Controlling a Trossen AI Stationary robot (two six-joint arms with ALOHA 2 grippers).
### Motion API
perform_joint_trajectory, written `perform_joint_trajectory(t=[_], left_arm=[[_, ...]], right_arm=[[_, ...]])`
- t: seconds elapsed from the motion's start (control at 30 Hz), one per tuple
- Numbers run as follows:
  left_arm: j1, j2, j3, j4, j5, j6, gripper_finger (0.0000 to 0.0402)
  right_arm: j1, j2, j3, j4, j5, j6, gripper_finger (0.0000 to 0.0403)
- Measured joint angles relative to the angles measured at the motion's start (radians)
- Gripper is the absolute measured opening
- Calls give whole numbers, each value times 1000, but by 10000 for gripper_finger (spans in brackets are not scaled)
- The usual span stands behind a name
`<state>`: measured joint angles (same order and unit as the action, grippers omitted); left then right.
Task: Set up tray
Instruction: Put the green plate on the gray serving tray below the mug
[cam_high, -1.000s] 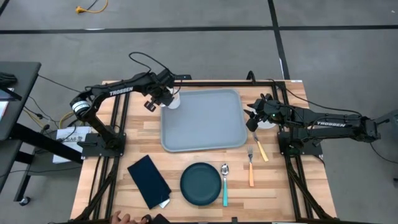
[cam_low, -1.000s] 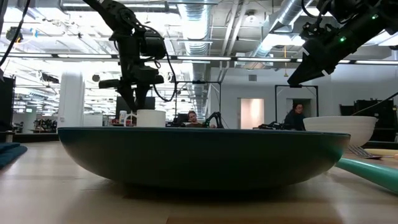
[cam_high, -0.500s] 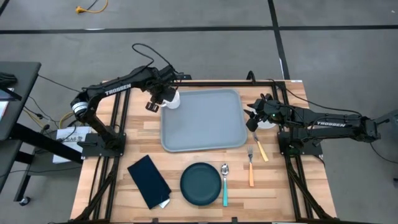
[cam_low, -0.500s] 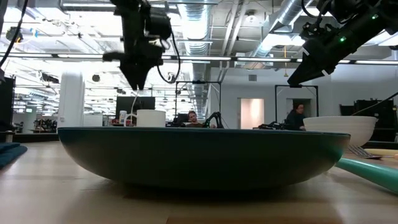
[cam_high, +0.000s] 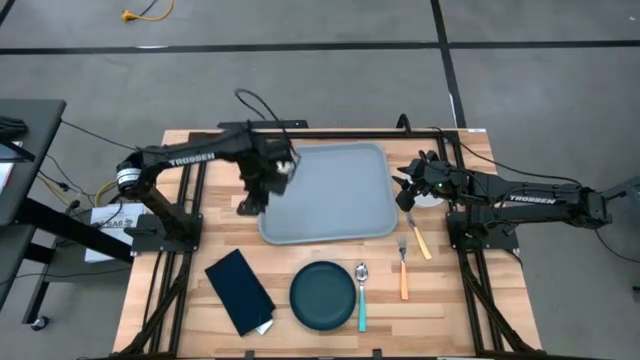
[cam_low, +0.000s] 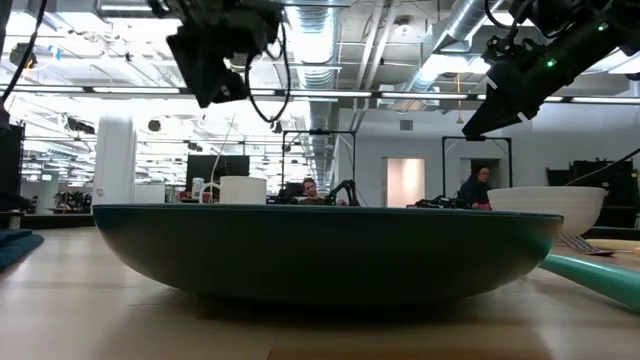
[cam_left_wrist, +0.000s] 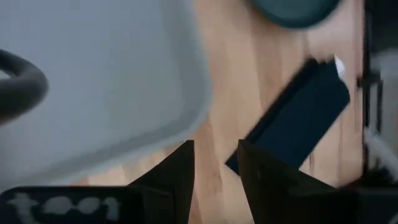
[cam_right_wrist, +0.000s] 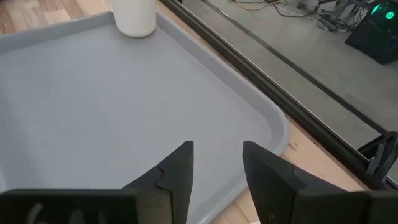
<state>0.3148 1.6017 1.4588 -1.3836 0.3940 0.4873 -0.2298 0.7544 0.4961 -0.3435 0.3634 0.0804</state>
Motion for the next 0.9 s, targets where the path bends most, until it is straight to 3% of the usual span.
perform_joint_trajectory(t=[0.1,0.27,0.33,0.53,0.9], left_arm=[[-90,1,-31,82,-63,55,110],[-239,1,-69,194,-354,177,110],[-287,1,-85,235,-423,252,110],[-412,1,-126,297,-434,416,110],[-613,4,-128,424,-434,370,109]], right_arm=[[0,0,0,0,0,29,133],[0,0,0,0,-1,94,134],[0,0,0,0,-1,115,133],[0,0,-37,26,-39,179,134],[78,0,-113,147,-85,317,134]])
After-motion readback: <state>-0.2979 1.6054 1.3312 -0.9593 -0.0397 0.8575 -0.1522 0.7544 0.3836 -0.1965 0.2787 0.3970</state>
